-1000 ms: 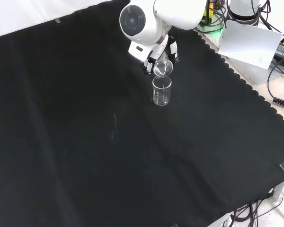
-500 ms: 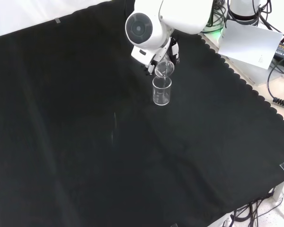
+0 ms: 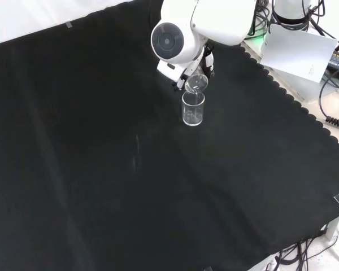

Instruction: Pour the water from the handheld beaker into the one on the table.

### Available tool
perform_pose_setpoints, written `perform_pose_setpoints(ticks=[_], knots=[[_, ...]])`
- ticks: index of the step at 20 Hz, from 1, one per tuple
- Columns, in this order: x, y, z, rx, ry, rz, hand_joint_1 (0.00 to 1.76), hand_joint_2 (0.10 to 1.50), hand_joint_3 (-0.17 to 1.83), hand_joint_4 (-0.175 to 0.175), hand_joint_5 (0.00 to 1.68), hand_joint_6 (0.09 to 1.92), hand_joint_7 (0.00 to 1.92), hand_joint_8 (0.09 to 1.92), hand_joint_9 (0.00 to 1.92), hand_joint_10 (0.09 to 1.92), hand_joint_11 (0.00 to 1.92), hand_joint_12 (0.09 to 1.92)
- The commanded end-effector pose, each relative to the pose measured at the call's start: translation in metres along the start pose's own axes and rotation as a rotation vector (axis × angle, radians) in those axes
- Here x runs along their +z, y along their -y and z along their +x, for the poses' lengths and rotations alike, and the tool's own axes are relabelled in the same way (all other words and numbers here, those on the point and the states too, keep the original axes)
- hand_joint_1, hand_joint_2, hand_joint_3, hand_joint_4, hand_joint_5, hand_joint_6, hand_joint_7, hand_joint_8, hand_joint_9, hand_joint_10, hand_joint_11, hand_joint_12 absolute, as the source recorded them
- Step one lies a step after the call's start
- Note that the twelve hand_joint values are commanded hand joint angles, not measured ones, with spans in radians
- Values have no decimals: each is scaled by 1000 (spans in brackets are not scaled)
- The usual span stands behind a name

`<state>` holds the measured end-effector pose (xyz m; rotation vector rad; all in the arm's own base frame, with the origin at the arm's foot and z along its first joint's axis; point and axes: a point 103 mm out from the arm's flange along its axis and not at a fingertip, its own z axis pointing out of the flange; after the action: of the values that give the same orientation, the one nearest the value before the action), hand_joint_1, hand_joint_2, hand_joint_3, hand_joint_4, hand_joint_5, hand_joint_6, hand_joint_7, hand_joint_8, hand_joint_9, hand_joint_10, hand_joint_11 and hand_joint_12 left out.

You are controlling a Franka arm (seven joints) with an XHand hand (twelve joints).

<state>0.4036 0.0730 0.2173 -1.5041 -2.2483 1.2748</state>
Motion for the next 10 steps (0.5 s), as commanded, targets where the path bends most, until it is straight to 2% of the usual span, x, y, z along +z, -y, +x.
perform_pose_setpoints(ticks=[1, 10], knots=[[-1, 0, 0, 17, 16, 3, 1191, 1043, -175, -70, 1346, 443, 1463, 975, 1653, 650, 1419, 769], [-5, -1, 3, 37, 59, 35, 1189, 1044, -175, -65, 1340, 454, 1462, 976, 1653, 651, 1422, 768]])
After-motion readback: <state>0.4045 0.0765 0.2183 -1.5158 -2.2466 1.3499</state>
